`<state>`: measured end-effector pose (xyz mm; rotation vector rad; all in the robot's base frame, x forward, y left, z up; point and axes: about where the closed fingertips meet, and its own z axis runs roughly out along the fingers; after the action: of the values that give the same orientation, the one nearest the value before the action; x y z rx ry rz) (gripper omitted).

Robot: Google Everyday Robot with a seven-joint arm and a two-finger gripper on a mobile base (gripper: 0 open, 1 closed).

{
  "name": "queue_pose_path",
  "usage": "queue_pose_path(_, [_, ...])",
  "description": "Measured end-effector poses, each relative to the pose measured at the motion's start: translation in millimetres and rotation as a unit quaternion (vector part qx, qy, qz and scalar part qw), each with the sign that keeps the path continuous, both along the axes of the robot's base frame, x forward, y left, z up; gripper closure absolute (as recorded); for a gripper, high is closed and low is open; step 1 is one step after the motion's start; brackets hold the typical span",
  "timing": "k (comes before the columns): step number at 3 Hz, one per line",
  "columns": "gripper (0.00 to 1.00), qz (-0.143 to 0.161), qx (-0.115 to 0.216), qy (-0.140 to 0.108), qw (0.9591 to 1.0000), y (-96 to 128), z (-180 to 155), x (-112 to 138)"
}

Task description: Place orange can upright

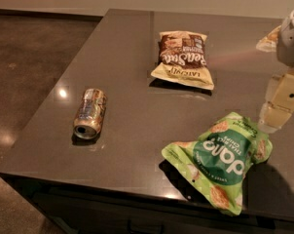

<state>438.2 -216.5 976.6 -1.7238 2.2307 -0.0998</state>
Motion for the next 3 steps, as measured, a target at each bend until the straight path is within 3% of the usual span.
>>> queue_pose_path(1, [0.00,0.000,0.000,0.000,1.0000,0.0,0.0,0.0])
queue_pose_path(2, [0.00,0.044,0.009,-0.008,0.9990,26.8,8.4,12.9])
queue_pose_path(3, [0.00,0.111,0.022,-0.017,0.9934,66.1,14.4,23.8])
